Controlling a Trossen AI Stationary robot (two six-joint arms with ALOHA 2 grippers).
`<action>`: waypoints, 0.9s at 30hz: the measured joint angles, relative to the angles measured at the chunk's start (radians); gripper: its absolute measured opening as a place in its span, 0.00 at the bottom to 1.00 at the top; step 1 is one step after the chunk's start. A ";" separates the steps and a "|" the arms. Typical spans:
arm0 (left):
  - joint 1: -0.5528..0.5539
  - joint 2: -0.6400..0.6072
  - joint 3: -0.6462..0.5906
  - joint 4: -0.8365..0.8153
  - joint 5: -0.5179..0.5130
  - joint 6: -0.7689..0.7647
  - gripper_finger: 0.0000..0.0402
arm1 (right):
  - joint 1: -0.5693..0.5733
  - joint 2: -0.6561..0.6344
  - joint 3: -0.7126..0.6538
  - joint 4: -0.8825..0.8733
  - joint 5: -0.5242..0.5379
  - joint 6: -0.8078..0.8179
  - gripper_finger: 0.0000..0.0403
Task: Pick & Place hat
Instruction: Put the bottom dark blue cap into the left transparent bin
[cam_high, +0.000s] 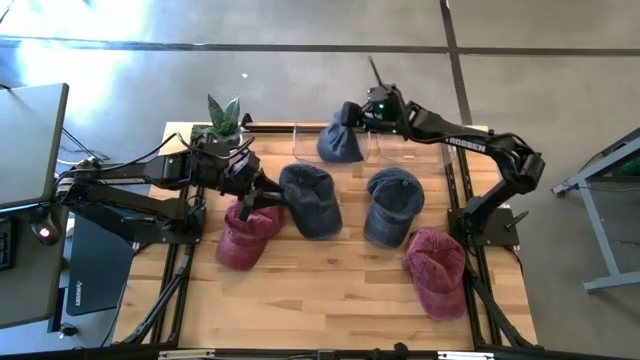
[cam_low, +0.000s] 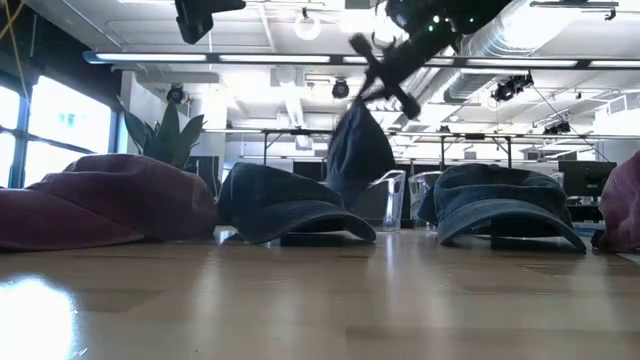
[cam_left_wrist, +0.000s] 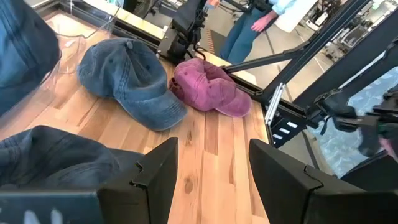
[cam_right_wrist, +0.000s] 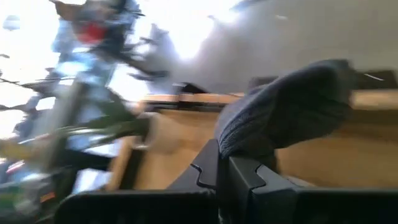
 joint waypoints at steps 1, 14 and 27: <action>0.000 0.000 0.000 -0.006 0.000 0.000 0.48 | -0.003 0.010 0.000 -0.026 0.016 0.009 0.00; 0.000 0.000 0.000 -0.036 0.001 0.001 0.48 | -0.084 0.021 0.000 -0.116 -0.094 -0.140 0.20; 0.000 0.000 0.000 -0.029 -0.042 -0.002 0.48 | -0.071 -0.125 0.000 -0.510 -0.505 -0.660 0.50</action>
